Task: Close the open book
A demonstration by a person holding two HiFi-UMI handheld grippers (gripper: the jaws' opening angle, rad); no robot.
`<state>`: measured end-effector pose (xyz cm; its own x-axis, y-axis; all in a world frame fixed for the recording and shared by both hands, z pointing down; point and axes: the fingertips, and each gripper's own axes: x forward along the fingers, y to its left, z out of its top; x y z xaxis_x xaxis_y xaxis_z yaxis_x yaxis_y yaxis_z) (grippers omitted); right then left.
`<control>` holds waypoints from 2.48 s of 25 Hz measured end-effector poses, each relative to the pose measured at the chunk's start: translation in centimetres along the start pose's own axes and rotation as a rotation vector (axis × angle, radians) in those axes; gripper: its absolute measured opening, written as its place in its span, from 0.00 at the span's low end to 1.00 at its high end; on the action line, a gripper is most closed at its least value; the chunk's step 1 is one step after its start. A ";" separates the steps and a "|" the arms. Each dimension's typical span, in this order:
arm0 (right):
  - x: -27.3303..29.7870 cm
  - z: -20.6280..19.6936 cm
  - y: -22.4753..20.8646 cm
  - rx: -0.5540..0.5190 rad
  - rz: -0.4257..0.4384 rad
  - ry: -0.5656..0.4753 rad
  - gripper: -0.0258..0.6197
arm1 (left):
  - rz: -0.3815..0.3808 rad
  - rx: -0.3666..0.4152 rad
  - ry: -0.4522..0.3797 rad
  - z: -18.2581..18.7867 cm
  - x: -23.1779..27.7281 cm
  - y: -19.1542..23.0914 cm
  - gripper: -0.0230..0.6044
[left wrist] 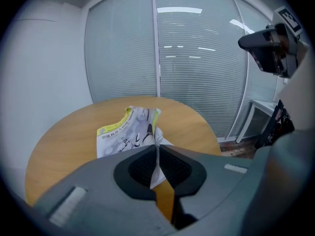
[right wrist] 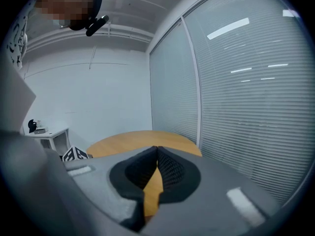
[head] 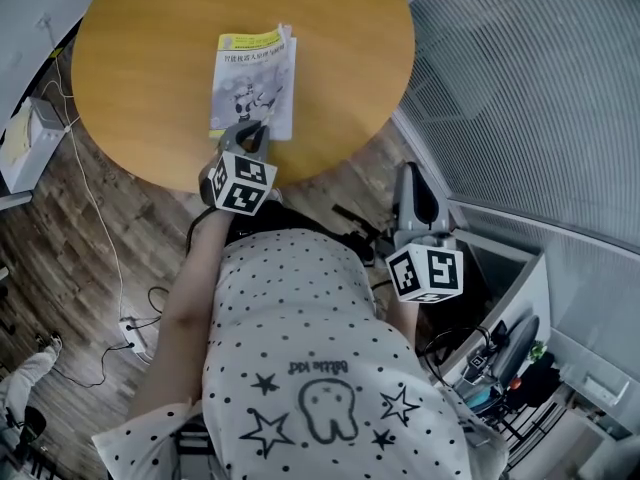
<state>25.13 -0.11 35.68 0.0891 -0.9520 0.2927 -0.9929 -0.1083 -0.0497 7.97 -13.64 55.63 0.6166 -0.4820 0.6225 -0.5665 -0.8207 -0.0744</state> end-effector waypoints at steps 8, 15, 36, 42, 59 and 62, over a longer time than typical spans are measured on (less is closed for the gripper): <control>-0.5 -0.1 -0.8 -0.002 -0.025 -0.001 0.05 | -0.044 0.051 0.059 -1.4 2.1 -1.4 0.08; -1.1 -0.3 -1.1 0.009 -0.056 -0.001 0.05 | -0.081 0.091 0.122 -2.7 3.7 -1.9 0.10; -0.7 -0.2 0.0 0.008 -0.042 -0.002 0.05 | -0.151 0.111 0.143 -2.9 3.8 -2.3 0.11; -0.5 -0.2 0.0 0.003 -0.031 0.001 0.05 | -0.221 0.077 0.101 -2.8 3.2 -3.5 0.39; -0.5 -0.3 0.5 0.006 -0.008 -0.002 0.05 | -0.202 -0.031 -0.001 -1.2 0.8 -2.4 0.49; -0.5 -0.2 0.6 0.005 -0.007 -0.005 0.05 | -0.196 -0.046 -0.013 -0.8 0.5 -2.2 0.42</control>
<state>24.43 0.38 35.73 0.0963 -0.9528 0.2879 -0.9918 -0.1162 -0.0530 9.13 -11.82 56.76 0.7240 -0.3186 0.6117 -0.4595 -0.8843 0.0832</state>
